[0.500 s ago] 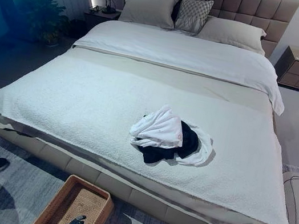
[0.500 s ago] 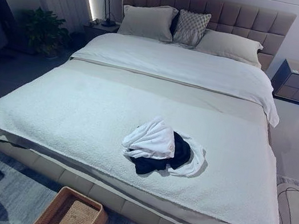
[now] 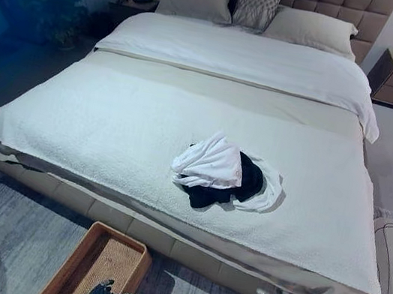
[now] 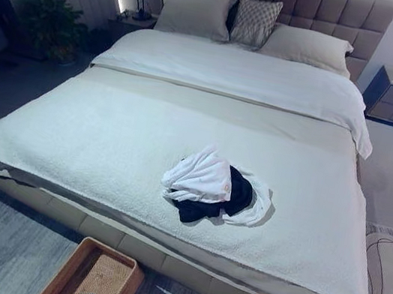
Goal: Pick up clothes into the bucket
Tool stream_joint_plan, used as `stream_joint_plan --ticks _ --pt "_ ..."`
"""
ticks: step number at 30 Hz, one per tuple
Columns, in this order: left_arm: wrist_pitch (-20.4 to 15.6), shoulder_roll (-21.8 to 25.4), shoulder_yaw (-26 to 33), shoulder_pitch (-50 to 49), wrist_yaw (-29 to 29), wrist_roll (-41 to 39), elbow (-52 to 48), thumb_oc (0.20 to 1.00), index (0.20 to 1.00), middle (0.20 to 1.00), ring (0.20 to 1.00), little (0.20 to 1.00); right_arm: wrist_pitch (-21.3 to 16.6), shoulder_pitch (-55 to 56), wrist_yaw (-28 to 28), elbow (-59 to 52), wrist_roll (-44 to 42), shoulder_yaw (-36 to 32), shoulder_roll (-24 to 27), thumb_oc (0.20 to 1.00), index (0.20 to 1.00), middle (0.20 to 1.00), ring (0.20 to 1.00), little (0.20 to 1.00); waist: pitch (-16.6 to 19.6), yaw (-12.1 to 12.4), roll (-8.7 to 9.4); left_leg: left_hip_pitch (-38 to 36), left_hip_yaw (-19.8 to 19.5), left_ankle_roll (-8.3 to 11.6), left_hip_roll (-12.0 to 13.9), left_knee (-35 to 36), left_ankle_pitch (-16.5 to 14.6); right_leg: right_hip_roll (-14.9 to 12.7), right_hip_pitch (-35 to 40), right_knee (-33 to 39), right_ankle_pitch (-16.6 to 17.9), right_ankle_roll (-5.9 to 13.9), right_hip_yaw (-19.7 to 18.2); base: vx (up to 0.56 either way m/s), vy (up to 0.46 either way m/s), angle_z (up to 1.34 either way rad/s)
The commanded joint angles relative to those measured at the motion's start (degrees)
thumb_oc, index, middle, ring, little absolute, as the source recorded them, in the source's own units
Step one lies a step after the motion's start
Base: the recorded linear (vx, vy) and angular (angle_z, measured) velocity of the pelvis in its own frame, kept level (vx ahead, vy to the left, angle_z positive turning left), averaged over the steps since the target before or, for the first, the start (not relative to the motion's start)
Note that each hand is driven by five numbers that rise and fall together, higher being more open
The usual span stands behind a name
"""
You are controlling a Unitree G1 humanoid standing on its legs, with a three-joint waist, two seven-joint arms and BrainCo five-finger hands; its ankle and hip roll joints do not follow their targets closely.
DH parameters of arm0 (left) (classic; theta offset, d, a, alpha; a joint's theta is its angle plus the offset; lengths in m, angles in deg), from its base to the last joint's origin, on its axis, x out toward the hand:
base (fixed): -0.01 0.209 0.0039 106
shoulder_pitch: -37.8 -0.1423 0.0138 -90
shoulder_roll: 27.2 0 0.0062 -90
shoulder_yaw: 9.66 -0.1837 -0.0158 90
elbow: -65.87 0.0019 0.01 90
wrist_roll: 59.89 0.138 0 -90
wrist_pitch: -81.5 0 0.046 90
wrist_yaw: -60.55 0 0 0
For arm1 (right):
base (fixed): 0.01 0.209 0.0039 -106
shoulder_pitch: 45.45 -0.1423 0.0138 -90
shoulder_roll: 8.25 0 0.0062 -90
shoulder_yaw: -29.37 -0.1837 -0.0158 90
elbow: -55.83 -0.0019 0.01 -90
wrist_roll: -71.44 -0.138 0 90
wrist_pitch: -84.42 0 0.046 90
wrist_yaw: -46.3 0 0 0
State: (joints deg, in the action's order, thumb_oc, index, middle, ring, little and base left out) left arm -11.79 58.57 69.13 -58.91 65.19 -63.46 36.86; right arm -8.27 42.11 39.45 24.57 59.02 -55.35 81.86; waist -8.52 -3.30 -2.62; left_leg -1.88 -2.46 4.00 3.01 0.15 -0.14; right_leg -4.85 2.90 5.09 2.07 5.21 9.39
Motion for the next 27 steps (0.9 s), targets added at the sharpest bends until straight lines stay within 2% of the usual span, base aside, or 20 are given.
stream_joint_plan --ticks 1,5,8,14,18,21,27 --pt "-1.2 0.4 -1.0 2.1 0.7 -1.6 -1.1 1.0 1.0 1.0 1.0 1.0 -2.7 -4.9 -1.6 -3.2 0.3 1.4 2.0 1.0 1.0 1.0 1.0 1.0 -2.2 0.5 4.41 4.6 -0.8 -0.84 -3.5 -6.2 -3.4 -2.9 -1.3 -6.9 -4.9 1.92 0.2 -0.03 0.017 0.04" --pt "-1.6 0.7 -2.3 3.5 1.8 -1.6 -1.6 1.0 1.0 1.0 1.0 1.0 -3.0 -11.1 -3.7 -9.3 4.6 3.6 7.1 1.0 1.0 1.0 1.0 1.0 -4.5 1.5 4.42 7.7 -1.6 -1.28 -4.2 -7.2 -3.1 -3.3 -4.9 -9.8 -5.6 1.78 0.0 -0.02 0.008 0.03" --pt "-1.9 1.1 -3.2 5.0 2.7 -2.2 -1.7 1.0 1.0 1.0 1.0 1.0 -3.3 -16.5 -5.2 -9.9 5.2 4.6 10.0 1.0 1.0 1.0 1.0 1.0 -6.3 2.0 4.14 9.7 -2.3 -1.57 -4.7 -7.8 -2.9 -3.7 -7.5 -11.6 -5.9 1.77 -0.1 -0.02 0.026 0.07" --pt "-2.7 1.3 -5.1 7.9 5.0 -4.3 -2.3 1.0 1.0 1.0 1.0 1.0 -4.4 -26.4 -9.6 -12.1 6.0 6.6 13.1 1.0 1.0 1.0 1.0 1.0 -9.9 3.2 3.76 13.4 -3.1 -1.96 -5.2 -9.6 -2.7 -4.4 -11.4 -14.5 -6.4 1.6 -0.4 -0.02 0.021 0.03" --pt "-3.7 1.6 -6.7 9.9 7.2 -5.8 -3.9 1.0 1.0 1.0 1.0 1.0 -4.4 -34.2 -14.0 -13.6 10.3 9.5 15.6 1.0 1.0 1.0 1.0 1.0 -12.3 4.1 3.46 15.8 -4.1 -1.97 -5.5 -10.4 -2.3 -4.9 -13.9 -16.3 -6.8 1.47 -0.2 -0.02 0.014 0.11" --pt "-4.6 2.2 -9.1 11.9 9.2 -6.9 -5.9 1.0 1.0 1.0 1.0 1.0 -3.2 -45.0 -18.0 -9.8 14.0 13.0 19.4 1.0 1.0 1.0 1.0 1.0 -15.1 5.2 3.22 19.2 -5.7 -1.95 -6.0 -12.8 -2.3 -5.9 -16.8 -19.8 -7.7 1.2 0.3 -0.06 0.002 0.11" --pt "-5.3 2.7 -11.7 14.3 10.4 -7.7 -6.1 1.0 1.0 1.0 1.0 1.0 -1.5 -57.6 -19.8 0.2 17.2 19.4 23.6 1.0 1.0 1.0 1.0 1.0 -18.8 7.1 2.83 24.9 -7.8 -2.37 -7.7 -19.2 -3.7 -7.6 -20.8 -26.2 -9.7 0.53 1.4 -0.06 -0.01 0.34"
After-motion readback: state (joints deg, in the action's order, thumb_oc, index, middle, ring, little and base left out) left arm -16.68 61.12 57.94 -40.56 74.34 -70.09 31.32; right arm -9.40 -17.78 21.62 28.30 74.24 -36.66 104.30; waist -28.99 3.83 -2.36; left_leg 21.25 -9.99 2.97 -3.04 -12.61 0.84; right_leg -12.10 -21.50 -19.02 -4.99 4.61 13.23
